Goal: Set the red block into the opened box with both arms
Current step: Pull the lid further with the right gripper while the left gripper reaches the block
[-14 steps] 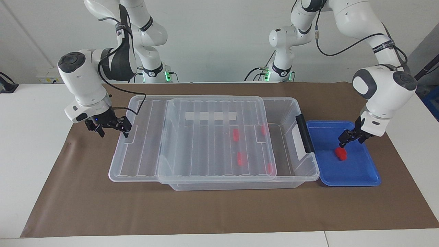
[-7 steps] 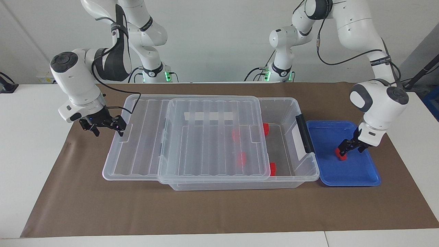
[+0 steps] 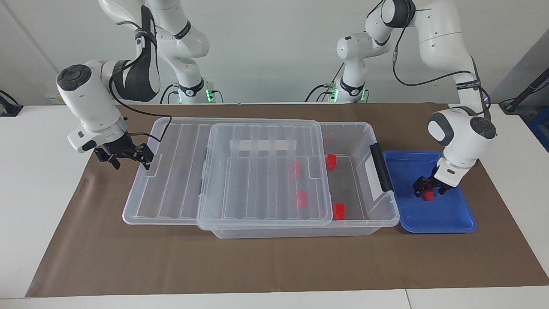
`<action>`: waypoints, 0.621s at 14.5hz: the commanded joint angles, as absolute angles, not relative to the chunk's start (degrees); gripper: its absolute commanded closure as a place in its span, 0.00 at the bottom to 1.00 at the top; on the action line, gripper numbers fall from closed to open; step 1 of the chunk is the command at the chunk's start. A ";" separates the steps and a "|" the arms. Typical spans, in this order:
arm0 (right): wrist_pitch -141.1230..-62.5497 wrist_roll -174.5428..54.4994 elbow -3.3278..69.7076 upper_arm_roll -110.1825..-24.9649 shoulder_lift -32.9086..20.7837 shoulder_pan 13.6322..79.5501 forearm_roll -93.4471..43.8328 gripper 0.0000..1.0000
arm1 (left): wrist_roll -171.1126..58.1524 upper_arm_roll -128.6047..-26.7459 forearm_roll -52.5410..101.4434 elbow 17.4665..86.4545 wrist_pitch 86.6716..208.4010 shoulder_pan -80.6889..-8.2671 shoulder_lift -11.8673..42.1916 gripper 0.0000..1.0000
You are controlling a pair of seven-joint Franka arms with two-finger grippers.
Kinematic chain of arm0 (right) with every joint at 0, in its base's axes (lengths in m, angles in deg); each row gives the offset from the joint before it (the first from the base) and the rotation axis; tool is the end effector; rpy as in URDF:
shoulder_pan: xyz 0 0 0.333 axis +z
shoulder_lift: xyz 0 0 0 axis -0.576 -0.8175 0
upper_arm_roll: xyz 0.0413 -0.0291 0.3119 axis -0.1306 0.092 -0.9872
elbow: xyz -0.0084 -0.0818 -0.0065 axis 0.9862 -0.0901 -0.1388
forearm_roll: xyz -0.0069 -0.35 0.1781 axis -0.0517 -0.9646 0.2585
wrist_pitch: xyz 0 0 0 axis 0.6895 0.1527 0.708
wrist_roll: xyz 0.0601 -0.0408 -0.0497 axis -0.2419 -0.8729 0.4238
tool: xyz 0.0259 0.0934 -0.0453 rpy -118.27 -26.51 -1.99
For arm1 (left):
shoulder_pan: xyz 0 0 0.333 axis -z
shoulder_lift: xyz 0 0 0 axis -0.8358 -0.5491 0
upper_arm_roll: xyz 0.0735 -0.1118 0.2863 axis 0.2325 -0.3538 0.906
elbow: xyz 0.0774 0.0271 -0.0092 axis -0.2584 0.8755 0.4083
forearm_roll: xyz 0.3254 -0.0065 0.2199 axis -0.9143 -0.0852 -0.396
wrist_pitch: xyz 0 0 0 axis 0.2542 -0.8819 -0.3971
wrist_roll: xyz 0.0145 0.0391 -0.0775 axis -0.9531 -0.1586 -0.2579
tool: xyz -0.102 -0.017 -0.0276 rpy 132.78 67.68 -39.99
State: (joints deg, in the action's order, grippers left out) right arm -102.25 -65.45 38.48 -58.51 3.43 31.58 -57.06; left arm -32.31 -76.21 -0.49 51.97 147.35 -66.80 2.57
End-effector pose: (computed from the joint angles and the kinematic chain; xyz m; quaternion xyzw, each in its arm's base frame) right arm 0.5884 -0.0572 0.4527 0.9994 -0.0178 0.0261 0.0166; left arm 0.6310 0.0958 0.3034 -0.9984 -0.0015 -0.0565 0.0016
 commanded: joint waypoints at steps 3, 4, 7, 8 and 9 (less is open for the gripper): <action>-100.87 -63.02 39.13 -58.70 4.53 30.42 -58.30 0.00 | -31.81 -76.14 -1.39 53.68 149.69 -66.80 2.99 0.39; -100.78 -62.92 39.13 -58.70 4.53 29.99 -58.30 0.00 | -31.81 -76.14 -1.39 53.59 149.43 -66.80 2.99 0.66; -99.99 -62.49 39.04 -58.62 4.71 29.63 -58.30 0.00 | -31.72 -76.14 -1.39 53.59 149.08 -66.72 2.99 1.00; -99.90 -62.14 39.04 -58.62 4.80 29.54 -58.30 0.00 | -31.63 -76.14 -1.39 53.51 148.99 -66.63 2.99 1.00; -99.90 -62.04 39.04 -58.62 5.06 29.28 -58.30 0.00 | -31.63 -76.14 -1.39 53.42 148.64 -66.63 2.99 1.00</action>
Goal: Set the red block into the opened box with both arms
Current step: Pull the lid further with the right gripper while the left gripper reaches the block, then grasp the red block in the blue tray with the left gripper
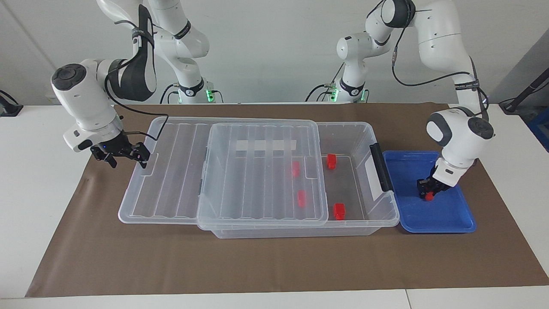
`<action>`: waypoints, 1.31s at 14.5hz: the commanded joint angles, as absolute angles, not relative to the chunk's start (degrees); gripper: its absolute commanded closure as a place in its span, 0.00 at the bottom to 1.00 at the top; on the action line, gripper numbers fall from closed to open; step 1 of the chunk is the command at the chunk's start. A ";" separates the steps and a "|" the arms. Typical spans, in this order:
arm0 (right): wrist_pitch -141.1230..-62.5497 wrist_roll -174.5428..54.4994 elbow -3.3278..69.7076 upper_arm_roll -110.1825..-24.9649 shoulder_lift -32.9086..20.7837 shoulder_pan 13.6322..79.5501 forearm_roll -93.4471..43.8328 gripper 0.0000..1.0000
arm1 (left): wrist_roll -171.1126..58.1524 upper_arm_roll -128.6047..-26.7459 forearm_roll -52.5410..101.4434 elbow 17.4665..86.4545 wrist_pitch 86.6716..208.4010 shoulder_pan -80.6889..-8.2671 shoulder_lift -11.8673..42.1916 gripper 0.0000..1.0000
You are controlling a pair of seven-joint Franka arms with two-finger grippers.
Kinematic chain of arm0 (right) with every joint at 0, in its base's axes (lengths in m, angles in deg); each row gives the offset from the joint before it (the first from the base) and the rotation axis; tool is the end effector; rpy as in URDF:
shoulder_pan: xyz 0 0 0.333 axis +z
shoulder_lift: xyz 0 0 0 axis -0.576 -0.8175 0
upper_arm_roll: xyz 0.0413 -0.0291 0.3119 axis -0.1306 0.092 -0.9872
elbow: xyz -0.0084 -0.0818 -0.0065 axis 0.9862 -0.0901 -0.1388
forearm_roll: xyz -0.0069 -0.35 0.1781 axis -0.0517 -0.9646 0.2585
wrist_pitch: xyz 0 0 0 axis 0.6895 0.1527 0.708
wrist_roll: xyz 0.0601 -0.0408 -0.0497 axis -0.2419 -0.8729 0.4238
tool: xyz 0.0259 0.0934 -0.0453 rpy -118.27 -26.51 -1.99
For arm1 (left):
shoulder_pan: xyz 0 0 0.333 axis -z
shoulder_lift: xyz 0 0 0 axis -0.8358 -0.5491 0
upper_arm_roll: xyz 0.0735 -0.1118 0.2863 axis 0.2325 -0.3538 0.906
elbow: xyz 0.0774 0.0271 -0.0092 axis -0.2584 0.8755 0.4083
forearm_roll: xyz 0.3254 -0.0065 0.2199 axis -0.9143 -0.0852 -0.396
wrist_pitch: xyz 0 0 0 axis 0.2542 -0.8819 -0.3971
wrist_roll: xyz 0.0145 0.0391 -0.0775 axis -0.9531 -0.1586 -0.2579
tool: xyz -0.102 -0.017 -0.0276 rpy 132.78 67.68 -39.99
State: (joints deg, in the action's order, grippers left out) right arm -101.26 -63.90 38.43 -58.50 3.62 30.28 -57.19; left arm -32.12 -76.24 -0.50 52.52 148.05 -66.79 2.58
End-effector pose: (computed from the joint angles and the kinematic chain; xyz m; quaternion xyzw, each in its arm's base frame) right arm 0.5849 -0.0706 0.4534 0.9995 -0.0154 0.0191 0.0176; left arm 0.6294 0.0951 0.3005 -0.9983 0.0005 -0.0579 0.0019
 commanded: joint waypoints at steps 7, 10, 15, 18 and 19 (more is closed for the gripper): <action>-98.59 -62.39 37.90 -58.70 5.50 29.80 -58.30 0.00 | -32.25 -76.14 -0.78 47.98 141.18 -66.54 3.25 1.00; -96.57 -62.83 35.27 -59.23 5.85 30.15 -57.69 0.00 | -33.90 -76.75 -0.69 43.50 134.33 -66.45 4.21 1.00; -91.21 -65.91 32.71 -59.93 10.32 31.12 -57.15 0.00 | -46.46 -76.93 -0.60 31.83 115.90 -60.75 7.29 1.00; -85.42 -65.82 29.74 -59.58 12.61 30.77 -57.15 0.00 | -55.86 -76.93 -0.51 25.83 104.64 -56.01 8.26 1.00; -82.88 -65.82 28.07 -59.49 12.88 30.60 -57.07 0.00 | -58.59 -76.85 -0.51 24.86 101.82 -54.60 8.26 1.00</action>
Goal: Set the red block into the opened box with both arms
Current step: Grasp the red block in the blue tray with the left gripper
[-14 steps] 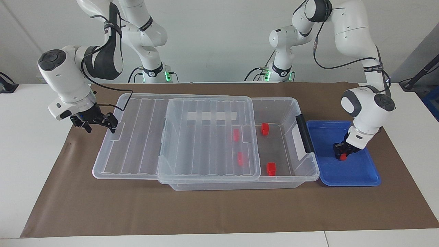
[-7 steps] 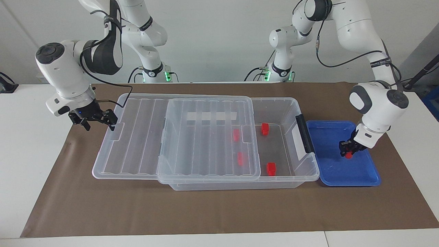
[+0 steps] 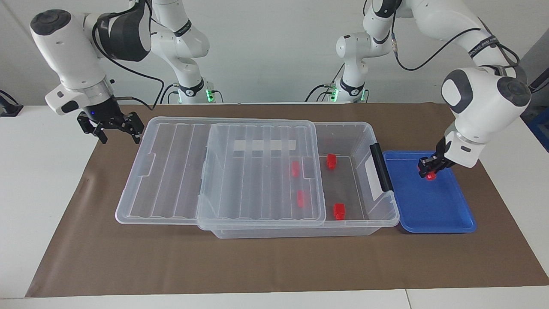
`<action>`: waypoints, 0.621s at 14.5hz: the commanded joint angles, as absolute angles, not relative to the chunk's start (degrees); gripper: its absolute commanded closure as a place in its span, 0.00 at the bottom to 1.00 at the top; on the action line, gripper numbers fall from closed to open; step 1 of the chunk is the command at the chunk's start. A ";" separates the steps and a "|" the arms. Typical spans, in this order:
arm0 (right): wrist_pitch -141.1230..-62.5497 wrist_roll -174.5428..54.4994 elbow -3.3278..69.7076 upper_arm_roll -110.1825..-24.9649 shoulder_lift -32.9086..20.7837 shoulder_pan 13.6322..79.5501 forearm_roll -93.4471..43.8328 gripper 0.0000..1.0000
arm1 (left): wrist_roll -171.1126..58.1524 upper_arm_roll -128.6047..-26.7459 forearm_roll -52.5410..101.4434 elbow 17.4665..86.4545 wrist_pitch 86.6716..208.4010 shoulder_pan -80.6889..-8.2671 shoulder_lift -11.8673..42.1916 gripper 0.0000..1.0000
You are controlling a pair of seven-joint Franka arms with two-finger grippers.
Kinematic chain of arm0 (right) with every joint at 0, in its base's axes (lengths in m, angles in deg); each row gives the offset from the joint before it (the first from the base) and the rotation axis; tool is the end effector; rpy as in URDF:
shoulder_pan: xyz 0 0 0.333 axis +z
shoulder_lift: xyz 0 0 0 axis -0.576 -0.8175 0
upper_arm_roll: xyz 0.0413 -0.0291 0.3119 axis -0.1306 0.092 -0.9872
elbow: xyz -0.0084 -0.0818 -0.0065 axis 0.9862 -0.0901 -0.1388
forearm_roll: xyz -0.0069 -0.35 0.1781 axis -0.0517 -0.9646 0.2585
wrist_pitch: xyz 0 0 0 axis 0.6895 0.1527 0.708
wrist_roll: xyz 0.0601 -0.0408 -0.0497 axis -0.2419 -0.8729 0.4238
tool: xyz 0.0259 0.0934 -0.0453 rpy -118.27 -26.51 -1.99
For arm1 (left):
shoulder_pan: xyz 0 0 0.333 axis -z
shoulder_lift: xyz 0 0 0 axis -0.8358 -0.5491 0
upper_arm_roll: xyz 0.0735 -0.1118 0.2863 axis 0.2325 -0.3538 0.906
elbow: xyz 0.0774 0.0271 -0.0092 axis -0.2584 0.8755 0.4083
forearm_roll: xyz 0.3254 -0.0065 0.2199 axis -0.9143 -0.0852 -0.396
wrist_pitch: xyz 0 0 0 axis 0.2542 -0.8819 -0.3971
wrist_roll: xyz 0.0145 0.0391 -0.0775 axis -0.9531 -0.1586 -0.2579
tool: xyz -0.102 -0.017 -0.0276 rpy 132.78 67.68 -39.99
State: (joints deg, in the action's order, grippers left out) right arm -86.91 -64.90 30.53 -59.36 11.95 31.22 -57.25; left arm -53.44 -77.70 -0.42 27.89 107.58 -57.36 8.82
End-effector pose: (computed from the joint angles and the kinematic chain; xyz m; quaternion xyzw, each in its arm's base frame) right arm 0.5524 -0.0509 0.5802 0.9991 -0.0124 0.0359 0.0181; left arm 0.6421 -0.0234 0.5075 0.9957 0.0887 -0.0272 0.0070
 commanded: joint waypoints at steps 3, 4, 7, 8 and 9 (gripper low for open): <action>-76.71 -65.91 23.49 -59.41 12.88 30.51 -57.07 0.00 | -66.85 -77.11 -0.51 23.89 101.08 -50.29 9.40 1.00; -77.31 -66.26 24.26 -59.49 12.97 30.60 -56.98 0.00 | -69.57 -77.20 -0.34 23.80 101.61 -48.97 9.40 1.00; -77.22 -69.95 25.23 -59.49 13.23 31.03 -54.96 0.00 | -76.44 -77.55 0.19 23.88 104.33 -45.46 9.40 1.00; -77.57 -69.95 25.50 -59.76 13.41 31.12 -55.04 0.00 | -77.33 -77.72 0.28 23.97 106.25 -44.23 9.58 1.00; -77.58 -69.95 25.50 -59.84 13.41 31.21 -55.05 0.00 | -77.68 -77.81 0.19 24.50 108.80 -43.34 9.93 1.00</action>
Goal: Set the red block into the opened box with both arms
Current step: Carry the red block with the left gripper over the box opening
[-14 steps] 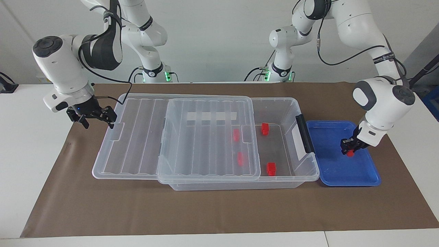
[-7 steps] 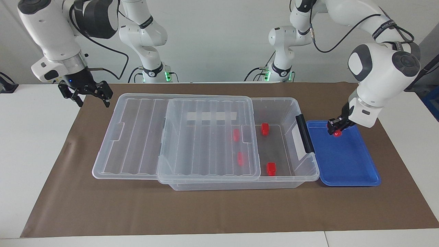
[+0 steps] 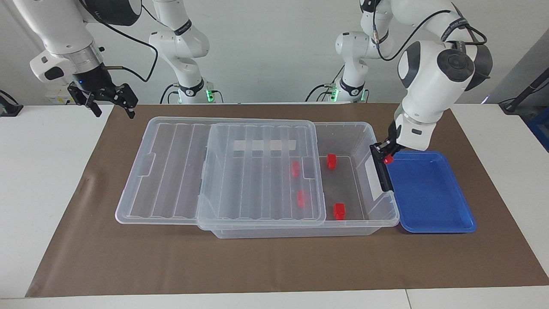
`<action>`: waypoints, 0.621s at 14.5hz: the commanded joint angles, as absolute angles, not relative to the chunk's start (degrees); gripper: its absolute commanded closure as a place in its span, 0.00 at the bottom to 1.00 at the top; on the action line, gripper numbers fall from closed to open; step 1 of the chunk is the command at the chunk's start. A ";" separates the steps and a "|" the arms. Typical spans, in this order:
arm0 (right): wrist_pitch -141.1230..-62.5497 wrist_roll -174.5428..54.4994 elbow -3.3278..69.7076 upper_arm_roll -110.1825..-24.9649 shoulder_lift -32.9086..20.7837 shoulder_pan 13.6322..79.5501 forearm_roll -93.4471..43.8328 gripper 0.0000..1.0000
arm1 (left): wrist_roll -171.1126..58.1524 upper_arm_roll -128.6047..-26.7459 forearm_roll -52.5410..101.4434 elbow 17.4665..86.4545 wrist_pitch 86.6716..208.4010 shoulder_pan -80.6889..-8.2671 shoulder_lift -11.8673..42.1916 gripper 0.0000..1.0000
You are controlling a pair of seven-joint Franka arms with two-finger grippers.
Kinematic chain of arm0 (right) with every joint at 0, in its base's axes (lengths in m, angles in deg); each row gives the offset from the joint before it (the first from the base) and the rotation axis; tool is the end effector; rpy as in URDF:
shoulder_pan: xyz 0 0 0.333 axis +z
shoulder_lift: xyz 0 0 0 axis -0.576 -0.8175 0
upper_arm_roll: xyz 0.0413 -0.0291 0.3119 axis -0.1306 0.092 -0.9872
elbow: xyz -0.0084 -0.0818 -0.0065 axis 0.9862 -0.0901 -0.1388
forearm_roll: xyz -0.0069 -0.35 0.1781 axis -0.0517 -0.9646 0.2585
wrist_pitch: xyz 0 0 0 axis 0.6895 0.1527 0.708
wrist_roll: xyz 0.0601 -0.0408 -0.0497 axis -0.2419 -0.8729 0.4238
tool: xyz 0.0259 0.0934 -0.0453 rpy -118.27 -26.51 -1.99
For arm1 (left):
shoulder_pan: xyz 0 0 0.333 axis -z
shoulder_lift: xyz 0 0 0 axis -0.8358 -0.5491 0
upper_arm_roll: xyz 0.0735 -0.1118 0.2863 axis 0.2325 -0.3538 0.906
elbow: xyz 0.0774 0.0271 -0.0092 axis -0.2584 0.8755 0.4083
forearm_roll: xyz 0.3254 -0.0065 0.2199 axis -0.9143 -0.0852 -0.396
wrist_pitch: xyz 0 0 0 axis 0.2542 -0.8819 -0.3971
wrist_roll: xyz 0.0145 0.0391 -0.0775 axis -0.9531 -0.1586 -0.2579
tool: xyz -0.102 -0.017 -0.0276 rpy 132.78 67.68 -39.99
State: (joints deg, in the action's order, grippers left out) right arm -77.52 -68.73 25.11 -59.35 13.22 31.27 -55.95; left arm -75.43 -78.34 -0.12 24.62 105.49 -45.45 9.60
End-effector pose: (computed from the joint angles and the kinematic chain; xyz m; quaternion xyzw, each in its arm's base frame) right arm 0.5349 -0.0473 0.6226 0.9987 -0.0481 0.0134 0.0047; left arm 0.6204 -0.1614 0.5404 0.9852 0.1707 -0.0140 0.0092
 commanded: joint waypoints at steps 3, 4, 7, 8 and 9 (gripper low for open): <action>-77.58 -69.78 25.59 -59.85 13.41 31.12 -55.05 0.00 | -81.11 -77.90 0.02 29.41 115.74 -41.32 10.98 1.00; -77.67 -69.69 25.59 -59.85 13.41 31.12 -55.05 0.00 | -81.20 -77.81 -0.33 31.86 118.03 -40.18 11.16 1.00; -77.58 -69.60 25.68 -59.85 13.41 31.12 -55.05 0.00 | -81.29 -77.90 -2.69 38.19 125.59 -39.03 10.99 1.00; -77.67 -69.69 25.85 -59.85 13.50 31.12 -55.05 0.00 | -81.29 -77.90 -3.75 39.60 127.26 -39.03 10.64 1.00; -77.67 -69.60 25.94 -59.85 13.50 31.12 -55.05 0.00 | -81.29 -77.90 -4.98 40.84 128.58 -39.03 10.20 1.00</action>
State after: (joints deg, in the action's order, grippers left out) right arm -77.52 -68.83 25.18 -59.53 13.14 31.39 -55.86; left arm -80.28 -78.53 -2.34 36.52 124.77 -39.71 9.31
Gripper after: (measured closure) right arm 0.000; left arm 0.656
